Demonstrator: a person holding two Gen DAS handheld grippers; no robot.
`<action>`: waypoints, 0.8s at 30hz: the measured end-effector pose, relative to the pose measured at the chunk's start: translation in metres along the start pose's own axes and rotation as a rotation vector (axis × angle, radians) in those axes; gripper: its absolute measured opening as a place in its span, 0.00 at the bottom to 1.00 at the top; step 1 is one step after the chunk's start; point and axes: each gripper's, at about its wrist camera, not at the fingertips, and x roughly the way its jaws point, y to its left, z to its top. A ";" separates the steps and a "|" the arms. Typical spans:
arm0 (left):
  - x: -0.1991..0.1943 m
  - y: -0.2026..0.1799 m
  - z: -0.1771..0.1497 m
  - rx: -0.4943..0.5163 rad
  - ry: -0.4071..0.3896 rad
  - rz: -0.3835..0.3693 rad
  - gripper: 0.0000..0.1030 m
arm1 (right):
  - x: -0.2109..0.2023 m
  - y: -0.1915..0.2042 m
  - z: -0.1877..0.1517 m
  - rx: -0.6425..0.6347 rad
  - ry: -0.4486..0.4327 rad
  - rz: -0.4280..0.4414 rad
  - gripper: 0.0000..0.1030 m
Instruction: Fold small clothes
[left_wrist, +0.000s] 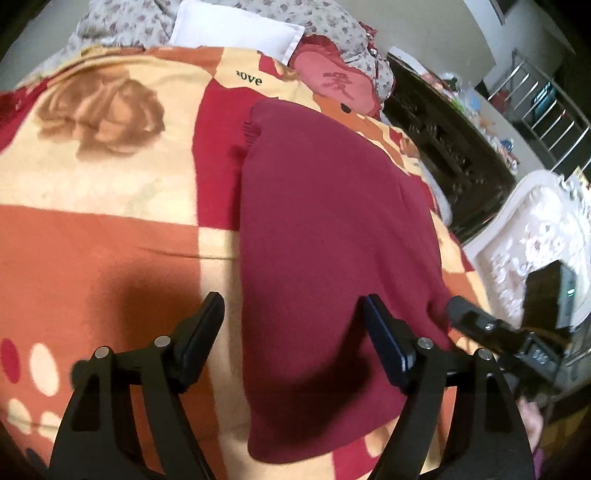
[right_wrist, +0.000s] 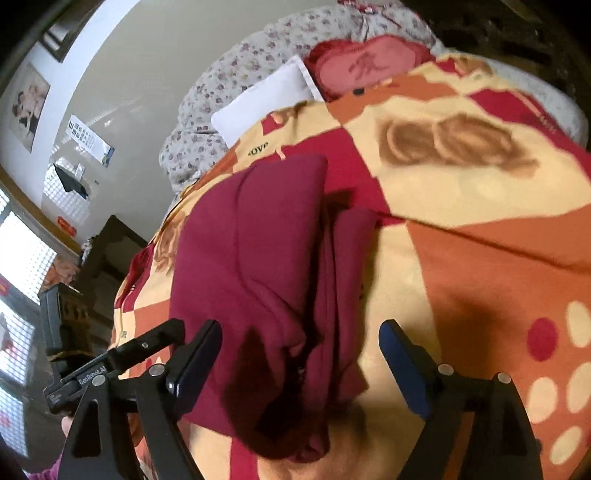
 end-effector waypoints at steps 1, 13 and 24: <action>0.003 0.002 0.001 -0.009 0.003 -0.014 0.76 | 0.005 -0.004 0.001 0.017 0.004 0.017 0.82; 0.023 -0.004 0.004 0.012 0.043 -0.121 0.65 | 0.036 0.012 0.000 0.004 0.036 0.157 0.67; -0.104 0.017 -0.044 0.055 -0.019 -0.073 0.53 | 0.008 0.115 -0.051 -0.186 0.131 0.312 0.62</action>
